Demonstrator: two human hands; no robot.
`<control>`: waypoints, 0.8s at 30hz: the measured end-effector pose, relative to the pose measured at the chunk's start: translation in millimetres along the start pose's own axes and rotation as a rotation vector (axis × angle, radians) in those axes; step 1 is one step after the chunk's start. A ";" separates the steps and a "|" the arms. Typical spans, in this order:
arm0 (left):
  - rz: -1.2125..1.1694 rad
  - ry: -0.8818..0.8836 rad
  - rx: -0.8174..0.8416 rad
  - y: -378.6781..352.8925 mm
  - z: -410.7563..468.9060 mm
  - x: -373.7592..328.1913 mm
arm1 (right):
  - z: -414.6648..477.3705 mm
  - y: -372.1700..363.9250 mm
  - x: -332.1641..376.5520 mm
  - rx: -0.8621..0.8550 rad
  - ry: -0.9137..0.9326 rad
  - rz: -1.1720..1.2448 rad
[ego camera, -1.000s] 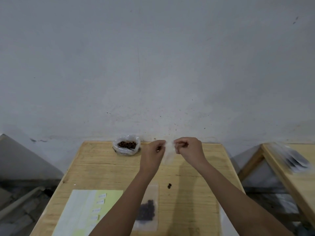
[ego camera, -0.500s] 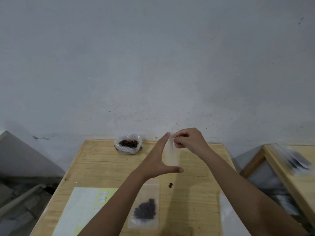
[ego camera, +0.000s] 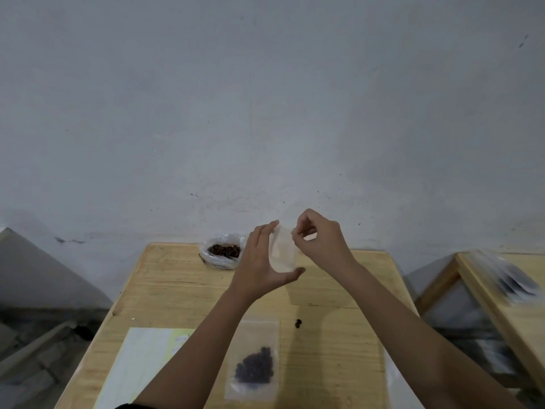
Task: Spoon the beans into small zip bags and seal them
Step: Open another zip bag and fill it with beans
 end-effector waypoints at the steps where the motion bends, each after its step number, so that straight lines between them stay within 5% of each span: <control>1: 0.007 -0.006 -0.026 3.5 0.2 2.8 | -0.2 -5.3 1.7 0.031 0.006 0.021; 5: 0.080 -0.109 -0.050 14.1 -0.1 14.2 | 7.8 -34.0 6.4 0.291 -0.107 -0.161; 14: 0.137 -0.111 0.070 58.8 4.2 77.9 | 47.6 -94.5 22.6 0.371 -0.161 -0.182; 18: 0.155 0.011 0.037 92.0 -1.7 130.4 | 75.7 -120.4 14.2 0.295 -0.252 0.076; 21: 0.154 0.113 0.014 115.7 -11.5 172.5 | 90.6 -139.1 -12.5 0.123 -0.330 -0.081; 24: 0.159 0.179 0.030 130.5 -19.5 207.1 | 89.5 -171.0 -43.5 0.181 -0.454 -0.181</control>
Point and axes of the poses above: each hand's wrist, its own z-axis towards the middle knuckle, its own y-axis out of the back of the hand, x = y × z, the point moved 4 cm from there along z, towards the middle knuckle, and after that the axes turned 6 degrees about x, right-handed, at the moved point
